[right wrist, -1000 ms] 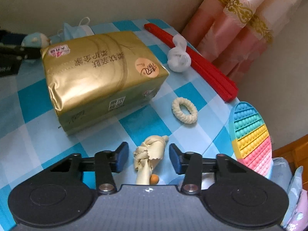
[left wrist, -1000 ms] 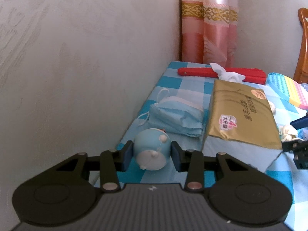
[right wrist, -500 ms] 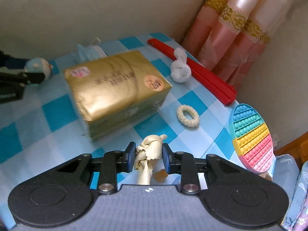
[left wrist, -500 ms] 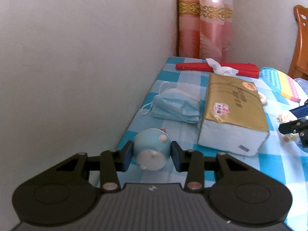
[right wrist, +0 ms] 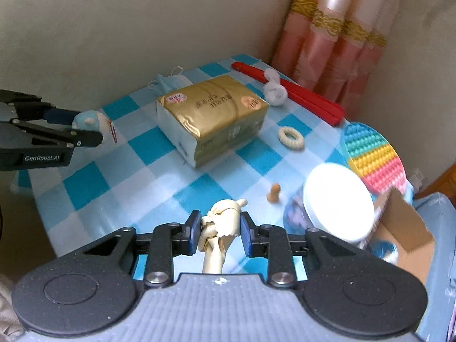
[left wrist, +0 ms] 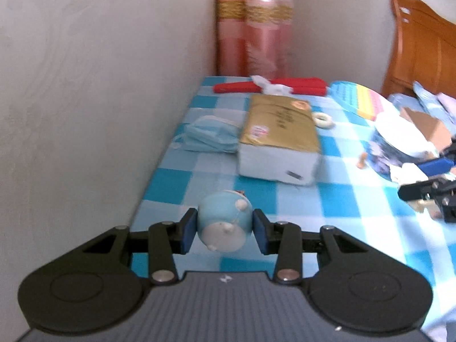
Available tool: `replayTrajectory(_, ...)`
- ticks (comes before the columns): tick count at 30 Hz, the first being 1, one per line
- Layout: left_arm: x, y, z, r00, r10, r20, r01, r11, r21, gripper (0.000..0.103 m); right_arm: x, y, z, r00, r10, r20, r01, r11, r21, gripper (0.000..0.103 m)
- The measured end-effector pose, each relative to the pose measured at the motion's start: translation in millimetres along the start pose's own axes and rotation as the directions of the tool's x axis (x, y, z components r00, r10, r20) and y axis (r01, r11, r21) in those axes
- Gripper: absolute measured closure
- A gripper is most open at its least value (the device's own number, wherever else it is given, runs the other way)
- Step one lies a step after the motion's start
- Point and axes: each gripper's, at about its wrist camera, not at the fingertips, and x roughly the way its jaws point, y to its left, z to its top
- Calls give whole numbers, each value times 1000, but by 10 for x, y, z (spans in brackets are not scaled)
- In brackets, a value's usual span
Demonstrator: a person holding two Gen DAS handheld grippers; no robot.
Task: Organize soft objects
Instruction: 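Carry the plush and beige toy into the cardboard box and open both tools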
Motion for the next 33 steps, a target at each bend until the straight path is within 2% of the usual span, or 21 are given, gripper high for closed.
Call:
replayTrajectory(5,-159,-124,-90,998,-59,-19,60,997,44,62,-289,-165,-185,999,-48,11,47,998,52,70)
replayTrajectory(11,-287,-284,-138,994,-108,-25,110,989,97,62,-574,-557,-399,990,-141,7,139,981,138,70)
replayTrajectory(17,-335,-427,-163,989,-144,-36,147,982,121,62,-602,-1009,-581,970,-239,-41,242,946,217,70)
replayTrajectory(24,-365,-604,-146,984,-165,-63,173,969,174,62,-502,-1317,-743,960,-266,-92,282,918,280,68)
replayTrajectory(27,-362,-674,-120,983,-169,-66,179,966,189,62,-467,-1358,-783,951,-294,-94,308,911,274,56)
replayTrajectory(29,-368,-726,-95,983,-174,-66,184,962,200,62,-471,-1401,-820,954,-286,-90,300,908,294,41)
replayTrajectory(31,-373,-778,-61,981,-183,-69,194,959,209,62,-515,-1414,-865,960,-270,-71,278,908,315,40)
replayTrajectory(33,-371,-838,-23,978,-194,-76,207,953,221,62,-567,-1387,-893,964,-261,-57,265,907,329,33)
